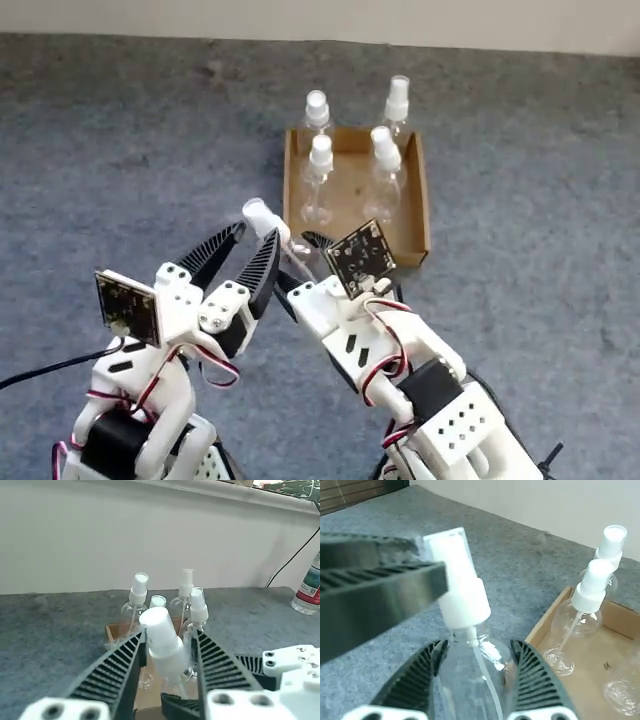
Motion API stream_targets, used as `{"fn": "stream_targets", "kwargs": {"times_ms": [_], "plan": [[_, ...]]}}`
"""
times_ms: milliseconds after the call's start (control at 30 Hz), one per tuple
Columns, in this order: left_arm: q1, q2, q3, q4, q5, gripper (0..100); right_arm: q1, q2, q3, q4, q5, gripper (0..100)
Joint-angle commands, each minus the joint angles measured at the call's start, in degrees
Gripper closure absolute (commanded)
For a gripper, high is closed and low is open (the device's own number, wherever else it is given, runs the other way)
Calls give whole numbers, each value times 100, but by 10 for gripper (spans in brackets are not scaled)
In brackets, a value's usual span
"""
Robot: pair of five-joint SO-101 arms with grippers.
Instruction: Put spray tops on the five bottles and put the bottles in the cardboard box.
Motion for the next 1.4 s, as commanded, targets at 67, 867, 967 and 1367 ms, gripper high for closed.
{"fn": "stream_targets", "kwargs": {"times_ms": [67,867,967,1367], "plan": [[66,-48,-497,193,-79,877,92,48,-180,-462,-35,994],[-1473,1130,189,-2057,-62,877,48,13,400,-453,-18,994],[-1464,1789,13,-2215,-62,877,48,13,400,-453,-18,994],[-444,2167,163,-2198,-668,878,75,13,400,-453,-18,994]]}}
